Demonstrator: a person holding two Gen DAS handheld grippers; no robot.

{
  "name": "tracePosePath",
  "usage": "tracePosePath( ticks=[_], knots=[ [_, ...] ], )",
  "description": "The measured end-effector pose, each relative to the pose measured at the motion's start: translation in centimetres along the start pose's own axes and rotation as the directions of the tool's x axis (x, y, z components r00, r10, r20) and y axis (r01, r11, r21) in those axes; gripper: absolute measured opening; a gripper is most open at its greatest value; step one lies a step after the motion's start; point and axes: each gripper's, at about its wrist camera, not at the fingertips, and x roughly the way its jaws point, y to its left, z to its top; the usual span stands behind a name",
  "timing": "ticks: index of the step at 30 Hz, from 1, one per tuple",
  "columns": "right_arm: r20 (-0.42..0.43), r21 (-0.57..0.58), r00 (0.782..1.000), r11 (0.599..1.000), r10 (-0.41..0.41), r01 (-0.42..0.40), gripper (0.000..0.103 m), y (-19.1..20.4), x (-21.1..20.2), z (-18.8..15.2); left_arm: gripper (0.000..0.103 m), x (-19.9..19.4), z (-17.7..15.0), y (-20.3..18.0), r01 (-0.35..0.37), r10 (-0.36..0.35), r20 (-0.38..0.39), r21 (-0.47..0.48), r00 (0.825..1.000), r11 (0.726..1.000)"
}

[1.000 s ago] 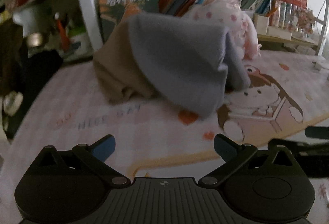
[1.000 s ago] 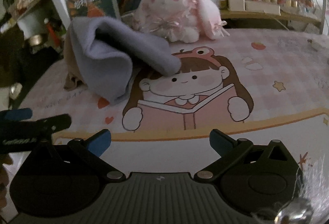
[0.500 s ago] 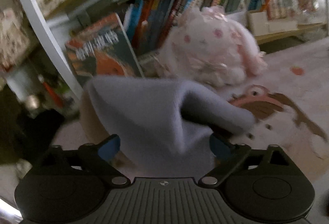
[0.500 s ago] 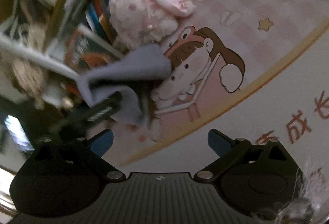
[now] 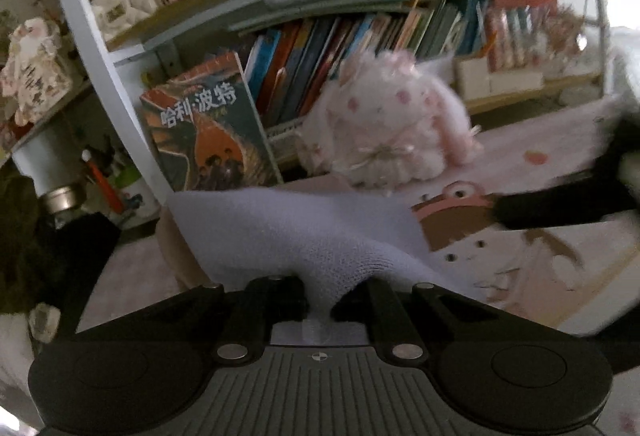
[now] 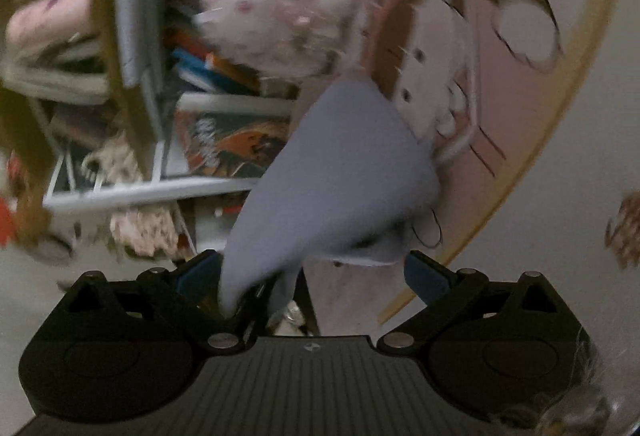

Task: Fold clothes
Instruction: 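Reach both tools to the crumpled sweater and pinch its grey fabric, then lift the sweater with both tools and shake it open in the air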

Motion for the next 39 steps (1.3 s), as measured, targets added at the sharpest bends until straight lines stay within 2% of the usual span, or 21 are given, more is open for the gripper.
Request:
tracePosePath(
  ticks=[3, 5, 7, 8, 14, 16, 17, 18, 20, 22, 26, 29, 31, 32, 33, 34, 35, 36, 37, 38, 39],
  knots=[
    [-0.026, 0.084, 0.999, 0.996, 0.039, -0.037, 0.098, -0.5, 1.2, 0.1, 0.008, -2.7, -0.2, 0.0, 0.050, -0.049, 0.017, -0.024, 0.999, 0.998],
    [-0.041, 0.131, 0.998, 0.991, 0.042, -0.036, 0.092, -0.8, 1.8, -0.1, 0.008, -3.6, -0.3, -0.2, 0.061, -0.060, 0.018, -0.018, 0.998, 0.998],
    [-0.034, 0.156, 0.999, 0.988, 0.017, -0.011, 0.072, -1.3, 1.5, -0.4, 0.008, -4.3, -0.7, -0.5, 0.052, -0.052, 0.017, 0.004, 0.999, 0.999],
    [-0.018, 0.164, 1.000, 0.986, 0.005, -0.002, 0.069, -1.5, 1.0, -0.5, 0.008, -4.7, -1.0, -0.5, 0.043, -0.044, 0.015, 0.010, 0.999, 0.999],
    [0.038, 0.137, 0.997, 0.989, -0.060, 0.054, 0.064, -2.5, -2.3, 0.2, 0.008, -6.2, -3.0, -0.7, -0.007, 0.007, 0.001, 0.049, 1.000, 0.999],
    [0.034, 0.134, 0.998, 0.989, -0.062, 0.057, 0.043, -2.7, -2.7, 0.2, 0.008, -6.5, -3.6, -0.9, -0.024, 0.024, -0.002, 0.068, 1.000, 0.997],
    [0.025, 0.119, 0.998, 0.991, -0.061, 0.058, 0.039, -2.8, -2.7, 0.2, 0.008, -6.6, -3.9, -1.0, -0.024, 0.025, -0.007, 0.066, 1.000, 0.998],
    [-0.011, 0.094, 0.999, 0.995, -0.045, 0.046, 0.030, -2.7, -2.7, 0.1, 0.008, -6.6, -4.1, -1.0, -0.024, 0.024, -0.012, 0.061, 1.000, 0.998],
    [-0.069, 0.074, 0.998, 0.997, -0.014, 0.019, 0.025, -2.6, -2.3, -0.1, 0.008, -6.7, -4.4, -1.0, -0.025, 0.026, -0.017, 0.052, 1.000, 0.998],
    [-0.115, 0.041, 0.993, 0.999, 0.010, -0.006, 0.008, -2.0, -2.0, -0.2, 0.008, -6.9, -4.4, -0.8, -0.025, 0.026, -0.015, 0.039, 1.000, 0.999],
    [-0.058, -0.047, 0.990, 0.990, 0.127, -0.130, 0.006, 0.8, -4.5, 1.0, 0.008, -7.4, -3.7, -0.2, -0.006, 0.006, 0.012, -0.011, 1.000, 1.000],
    [0.024, -0.093, 0.957, 0.953, 0.290, -0.287, 0.006, 4.9, -7.6, 2.9, 0.008, -8.9, -2.2, -0.6, 0.078, -0.076, 0.114, -0.014, 0.991, 0.997],
    [0.050, -0.167, 0.921, 0.913, 0.385, -0.373, 0.006, 9.0, -9.5, 3.8, 0.008, -10.1, -0.9, -1.3, 0.145, -0.145, 0.203, 0.011, 0.968, 0.989],
    [0.053, -0.209, 0.905, 0.891, 0.423, -0.404, 0.006, 11.0, -10.3, 4.1, 0.008, -10.8, -0.3, -1.6, 0.183, -0.183, 0.249, 0.023, 0.951, 0.983],
    [0.050, -0.268, 0.888, 0.863, 0.457, -0.429, 0.006, 13.6, -11.0, 4.0, 0.008, -11.5, 0.5, -1.7, 0.239, -0.234, 0.300, 0.019, 0.925, 0.971],
    [0.045, -0.327, 0.870, 0.830, 0.491, -0.452, 0.006, 16.1, -11.8, 3.8, 0.008, -12.2, 1.3, -1.7, 0.298, -0.284, 0.352, 0.015, 0.892, 0.954],
    [0.037, -0.384, 0.851, 0.793, 0.524, -0.472, 0.006, 18.7, -12.5, 3.7, 0.009, -13.0, 2.0, -1.6, 0.357, -0.332, 0.408, 0.016, 0.851, 0.934],
    [0.027, -0.440, 0.831, 0.753, 0.556, -0.489, 0.006, 21.3, -13.3, 3.6, 0.009, -13.7, 2.6, -1.2, 0.427, -0.388, 0.462, 0.022, 0.797, 0.904],
    [-0.002, -0.484, 0.816, 0.714, 0.578, -0.506, 0.006, 23.6, -13.7, 3.2, 0.010, -14.1, 2.9, -0.9, 0.487, -0.438, 0.489, 0.031, 0.754, 0.873],
    [-0.041, -0.529, 0.817, 0.681, 0.575, -0.506, 0.006, 25.5, -13.6, 2.4, 0.014, -14.4, 3.2, -0.6, 0.543, -0.485, 0.509, 0.041, 0.711, 0.839],
    [-0.081, -0.573, 0.818, 0.645, 0.569, -0.505, 0.006, 27.3, -13.6, 1.6, 0.017, -14.5, 3.1, -0.1, 0.580, -0.519, 0.508, 0.046, 0.687, 0.813]
  ],
)
